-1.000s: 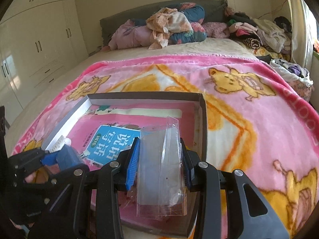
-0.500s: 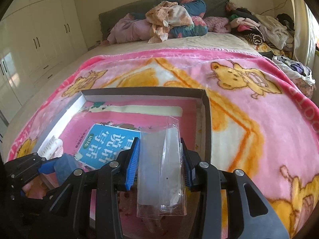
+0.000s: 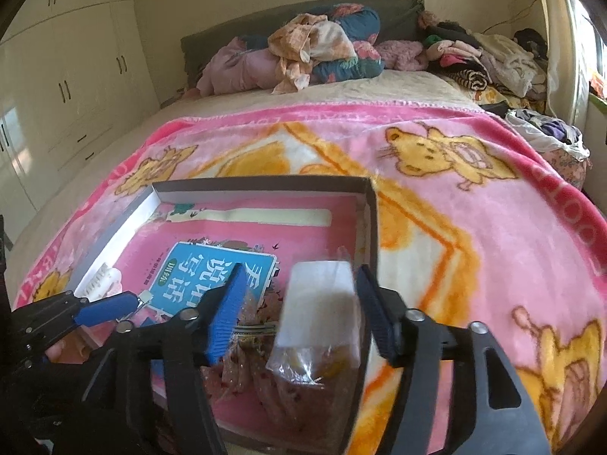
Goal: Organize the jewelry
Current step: 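Open the left tool to drop the blue case while the right tool drops the sleeve in the box, then withdraw both tools toward the pearl earrings and white earring card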
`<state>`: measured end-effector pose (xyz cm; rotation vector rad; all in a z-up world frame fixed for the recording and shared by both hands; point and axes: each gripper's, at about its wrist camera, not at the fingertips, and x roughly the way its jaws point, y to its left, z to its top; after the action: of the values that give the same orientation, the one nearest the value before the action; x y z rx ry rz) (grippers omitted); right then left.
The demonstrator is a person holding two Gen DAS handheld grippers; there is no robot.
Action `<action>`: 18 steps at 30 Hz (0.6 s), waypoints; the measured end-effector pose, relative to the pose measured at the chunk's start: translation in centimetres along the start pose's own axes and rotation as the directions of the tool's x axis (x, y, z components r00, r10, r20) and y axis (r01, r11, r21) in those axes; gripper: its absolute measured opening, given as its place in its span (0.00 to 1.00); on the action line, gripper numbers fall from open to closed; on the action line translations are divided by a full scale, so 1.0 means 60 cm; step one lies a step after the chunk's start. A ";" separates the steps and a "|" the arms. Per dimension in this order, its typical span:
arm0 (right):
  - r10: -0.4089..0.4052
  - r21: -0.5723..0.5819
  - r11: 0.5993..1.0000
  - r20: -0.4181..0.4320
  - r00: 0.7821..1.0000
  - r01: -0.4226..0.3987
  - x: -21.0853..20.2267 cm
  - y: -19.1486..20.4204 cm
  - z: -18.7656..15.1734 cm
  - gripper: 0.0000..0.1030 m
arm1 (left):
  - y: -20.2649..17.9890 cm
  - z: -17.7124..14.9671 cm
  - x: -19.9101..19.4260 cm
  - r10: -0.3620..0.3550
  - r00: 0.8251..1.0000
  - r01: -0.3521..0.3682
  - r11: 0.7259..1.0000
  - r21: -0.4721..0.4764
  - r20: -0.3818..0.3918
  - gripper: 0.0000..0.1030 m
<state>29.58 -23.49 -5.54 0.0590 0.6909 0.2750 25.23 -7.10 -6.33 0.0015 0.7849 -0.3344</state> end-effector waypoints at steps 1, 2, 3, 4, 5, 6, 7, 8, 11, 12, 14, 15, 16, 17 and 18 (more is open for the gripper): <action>-0.005 -0.005 1.000 0.010 1.000 0.005 -0.007 0.001 -0.001 0.65 | 0.001 -0.001 -0.002 0.005 1.000 -0.005 1.000 -0.001 0.001 0.44; -0.009 -0.011 1.000 0.015 1.000 0.009 -0.011 0.001 -0.002 0.67 | 0.000 -0.001 -0.004 0.009 1.000 -0.009 1.000 -0.001 0.003 0.45; -0.017 -0.018 1.000 0.023 1.000 0.017 -0.017 0.003 -0.004 0.70 | 0.001 -0.002 -0.005 0.012 1.000 -0.012 1.000 -0.004 0.005 0.45; -0.022 -0.021 1.000 0.028 0.999 0.023 -0.021 0.004 -0.005 0.72 | 0.002 -0.003 -0.008 0.013 1.000 -0.013 1.000 -0.007 0.006 0.47; -0.025 -0.023 0.999 0.035 0.999 0.026 -0.027 0.004 -0.008 0.74 | 0.002 -0.004 -0.011 0.016 1.000 -0.016 1.000 -0.011 0.009 0.51; -0.025 -0.025 0.999 0.039 0.999 0.026 -0.031 0.004 -0.008 0.76 | 0.002 -0.005 -0.014 0.020 1.000 -0.020 1.000 -0.013 0.012 0.51; -0.026 -0.027 0.999 0.045 0.999 0.028 -0.037 0.005 -0.010 0.76 | 0.002 -0.005 -0.015 0.022 1.000 -0.021 1.000 -0.014 0.013 0.52; -0.031 -0.028 0.999 0.051 0.998 0.032 -0.042 0.005 -0.012 0.78 | 0.003 -0.006 -0.018 0.024 1.000 -0.024 1.000 -0.016 0.015 0.53; -0.036 -0.027 0.999 0.067 0.997 0.038 -0.055 0.006 -0.016 0.82 | 0.005 -0.008 -0.026 0.029 0.999 -0.029 0.999 -0.027 0.022 0.57; -0.038 -0.026 0.999 0.075 0.996 0.040 -0.061 0.005 -0.017 0.83 | 0.005 -0.008 -0.029 0.033 0.999 -0.032 0.999 -0.029 0.025 0.58; -0.038 -0.025 0.999 0.085 0.996 0.040 -0.070 0.006 -0.019 0.85 | 0.007 -0.010 -0.037 0.040 0.999 -0.039 0.999 -0.032 0.034 0.63; -0.040 -0.025 0.999 0.090 0.995 0.042 -0.074 0.006 -0.019 0.86 | 0.007 -0.011 -0.040 0.043 0.998 -0.042 0.999 -0.034 0.038 0.64; -0.041 -0.026 0.999 0.095 0.995 0.044 -0.079 0.006 -0.020 0.87 | 0.008 -0.012 -0.045 0.045 0.998 -0.043 0.998 -0.037 0.044 0.66; -0.041 -0.027 0.999 0.100 0.994 0.044 -0.083 0.006 -0.021 0.87 | 0.009 -0.012 -0.049 0.048 0.998 -0.046 0.998 -0.038 0.049 0.69; -0.042 -0.028 0.999 0.104 0.994 0.045 -0.088 0.006 -0.022 0.88 | 0.010 -0.013 -0.054 0.052 0.997 -0.049 0.998 -0.040 0.055 0.70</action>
<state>24.78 -24.60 -3.21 0.0291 0.5839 0.2385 22.76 -5.51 -4.72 -0.0246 0.7348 -0.2702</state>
